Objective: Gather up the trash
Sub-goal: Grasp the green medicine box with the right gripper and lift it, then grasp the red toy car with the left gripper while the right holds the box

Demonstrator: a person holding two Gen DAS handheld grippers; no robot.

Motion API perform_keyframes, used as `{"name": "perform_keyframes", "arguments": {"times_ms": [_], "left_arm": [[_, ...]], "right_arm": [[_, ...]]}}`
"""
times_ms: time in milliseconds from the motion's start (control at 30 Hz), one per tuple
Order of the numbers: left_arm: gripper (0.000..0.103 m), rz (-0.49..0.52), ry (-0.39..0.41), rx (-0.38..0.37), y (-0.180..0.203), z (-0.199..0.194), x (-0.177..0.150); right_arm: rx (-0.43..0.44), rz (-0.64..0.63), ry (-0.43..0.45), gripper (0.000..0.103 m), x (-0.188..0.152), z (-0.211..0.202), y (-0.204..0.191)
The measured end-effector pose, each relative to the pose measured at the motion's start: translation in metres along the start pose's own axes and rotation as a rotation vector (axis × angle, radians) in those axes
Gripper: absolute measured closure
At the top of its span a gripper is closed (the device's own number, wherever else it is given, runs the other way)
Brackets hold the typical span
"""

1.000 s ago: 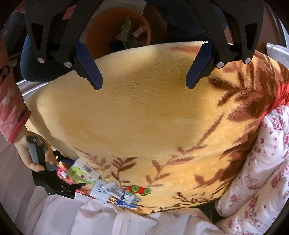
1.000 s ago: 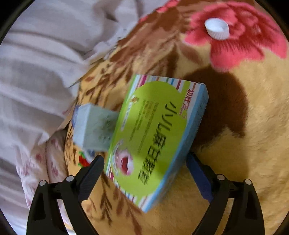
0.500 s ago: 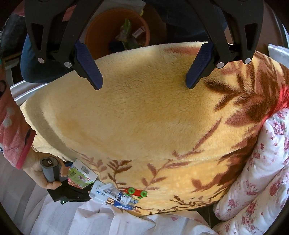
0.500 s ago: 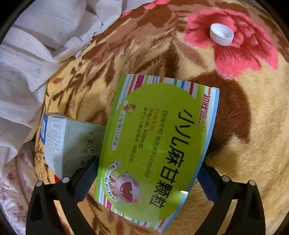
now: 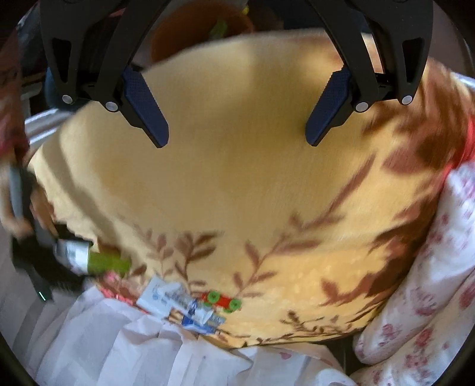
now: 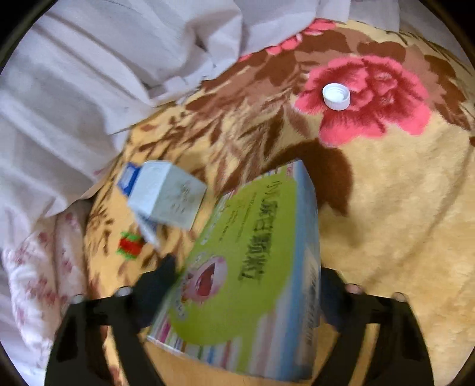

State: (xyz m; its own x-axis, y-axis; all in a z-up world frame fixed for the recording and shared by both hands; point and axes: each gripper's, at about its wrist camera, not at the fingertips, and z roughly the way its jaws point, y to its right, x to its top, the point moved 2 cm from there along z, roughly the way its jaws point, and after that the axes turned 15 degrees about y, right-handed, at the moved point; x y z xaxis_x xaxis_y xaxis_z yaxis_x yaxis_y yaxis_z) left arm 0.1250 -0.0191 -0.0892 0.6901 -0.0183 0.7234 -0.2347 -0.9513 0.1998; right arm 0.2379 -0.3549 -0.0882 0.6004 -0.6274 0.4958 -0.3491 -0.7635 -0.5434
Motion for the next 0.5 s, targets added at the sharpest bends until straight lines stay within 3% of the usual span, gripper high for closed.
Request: {"name": "perform_keyframes", "arguments": {"times_ms": [33,100,333,500], "left_arm": [[0.012,-0.011,0.006,-0.011,0.002,0.010,0.011],[0.012,-0.019,-0.001,-0.001,0.005,0.026,0.027],[0.012,-0.018,0.008,-0.002,0.024,0.072,0.084],[0.012,-0.081,0.004,0.007,0.027,0.118,0.121]], "right_arm": [[0.029,0.001,-0.025,0.072,-0.003,-0.004,0.003],[0.056,0.002,-0.063,0.075,-0.008,-0.004,0.011],[0.127,-0.080,-0.062,0.076,-0.015,-0.028,0.014],[0.189,-0.150,-0.023,0.076,-0.017,-0.061,0.010]]}}
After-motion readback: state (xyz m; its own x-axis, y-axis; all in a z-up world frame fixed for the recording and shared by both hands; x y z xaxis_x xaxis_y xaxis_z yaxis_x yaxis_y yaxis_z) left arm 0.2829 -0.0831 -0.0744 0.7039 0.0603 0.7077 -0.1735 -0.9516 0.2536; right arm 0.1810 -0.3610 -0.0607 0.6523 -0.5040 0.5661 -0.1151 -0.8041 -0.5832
